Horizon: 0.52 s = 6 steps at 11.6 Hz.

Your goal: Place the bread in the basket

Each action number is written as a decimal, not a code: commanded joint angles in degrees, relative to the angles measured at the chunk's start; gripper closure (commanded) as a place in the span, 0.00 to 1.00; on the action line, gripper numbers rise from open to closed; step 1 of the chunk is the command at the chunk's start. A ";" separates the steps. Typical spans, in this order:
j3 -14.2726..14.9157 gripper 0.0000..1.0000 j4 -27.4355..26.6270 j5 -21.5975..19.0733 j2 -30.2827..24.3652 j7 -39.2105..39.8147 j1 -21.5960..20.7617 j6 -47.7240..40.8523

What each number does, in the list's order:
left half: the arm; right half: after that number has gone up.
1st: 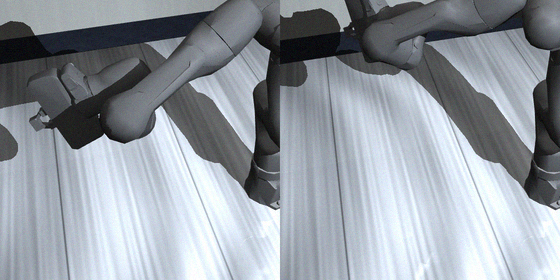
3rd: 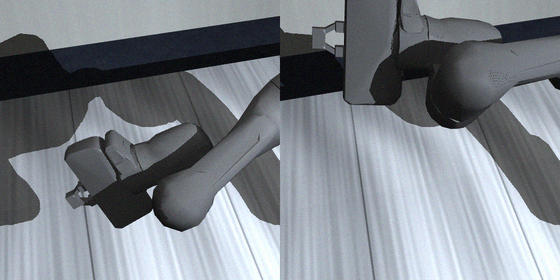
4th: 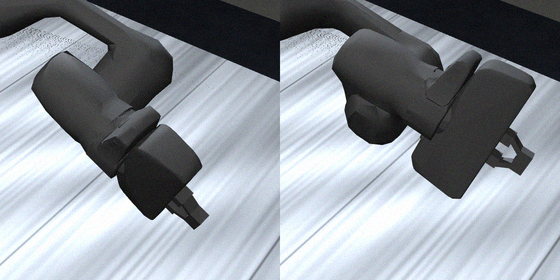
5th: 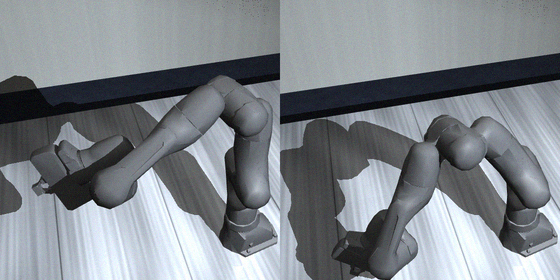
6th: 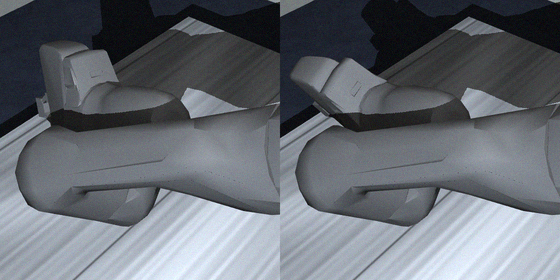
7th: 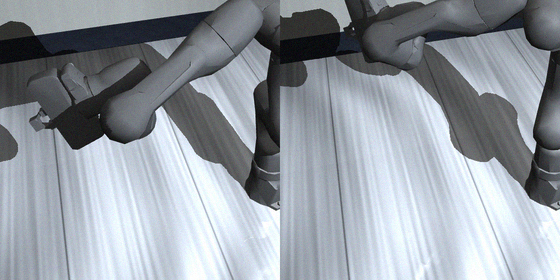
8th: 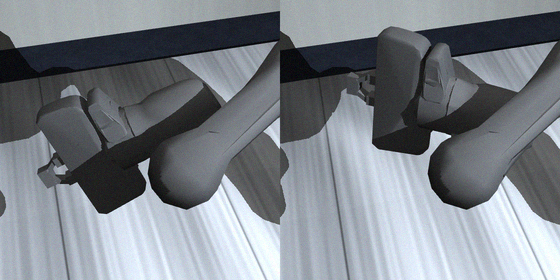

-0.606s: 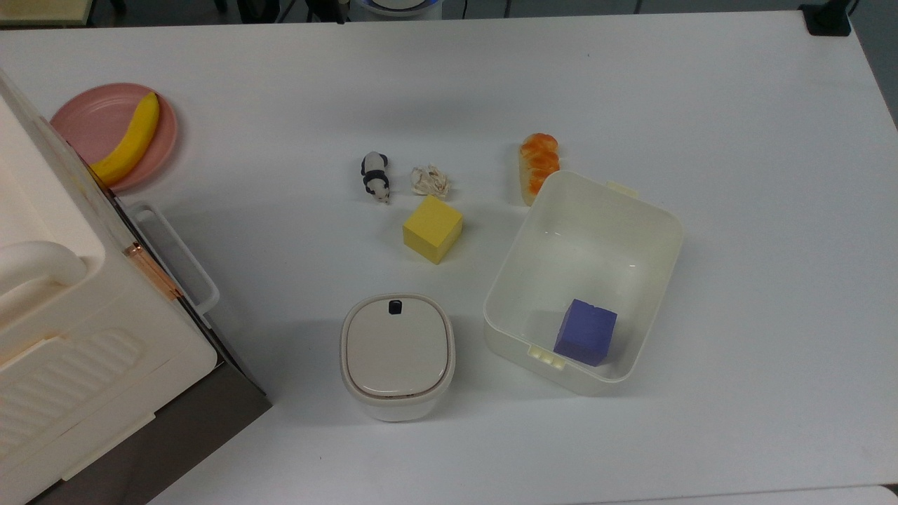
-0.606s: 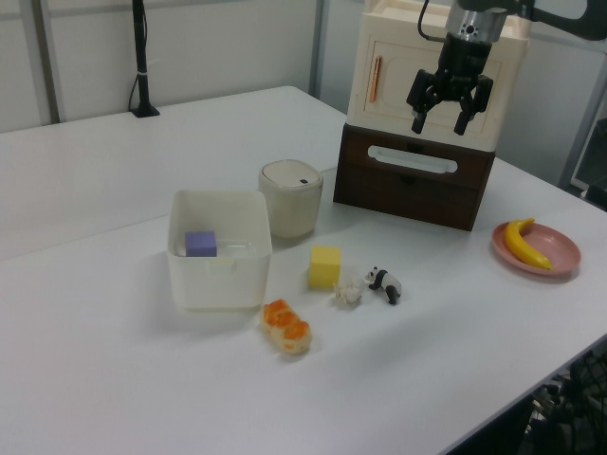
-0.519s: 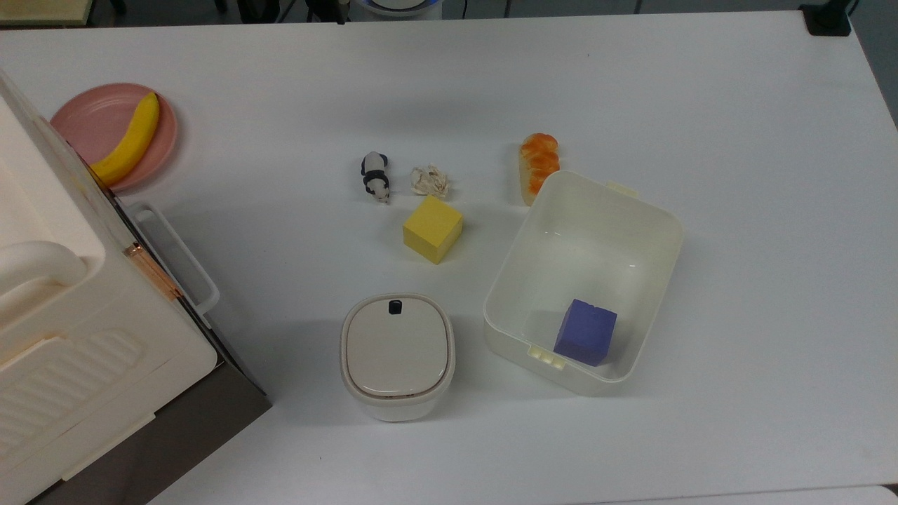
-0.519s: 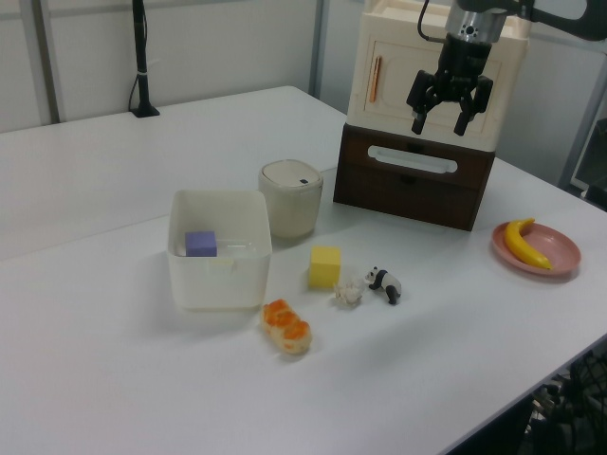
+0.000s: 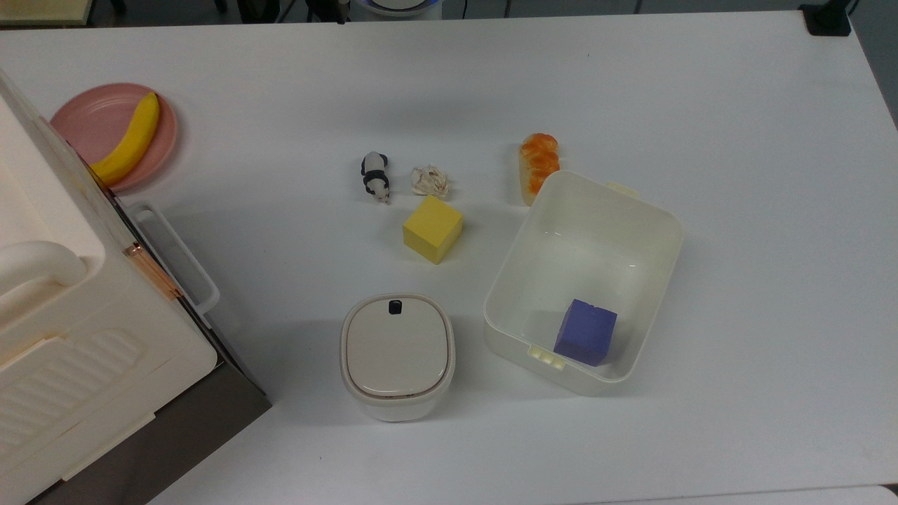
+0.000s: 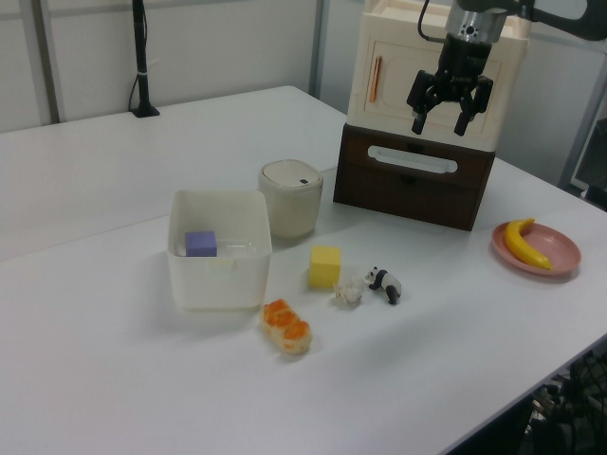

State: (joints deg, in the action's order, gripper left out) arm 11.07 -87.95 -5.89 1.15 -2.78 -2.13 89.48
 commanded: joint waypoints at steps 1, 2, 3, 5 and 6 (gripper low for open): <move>-0.08 0.00 -1.35 0.88 -1.68 0.06 -0.24 -0.45; -0.08 0.00 -1.35 0.88 -1.68 0.32 -0.24 -0.44; -0.08 0.00 -1.43 0.80 -1.68 0.41 -0.24 -0.44; -0.08 0.00 -1.43 0.80 -1.68 0.50 -0.24 -0.45; -0.08 0.00 -1.43 0.80 -1.59 0.50 -0.24 -0.36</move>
State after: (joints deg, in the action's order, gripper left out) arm 11.07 -87.95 -5.89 1.15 -2.78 -2.13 89.48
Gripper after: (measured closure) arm 0.000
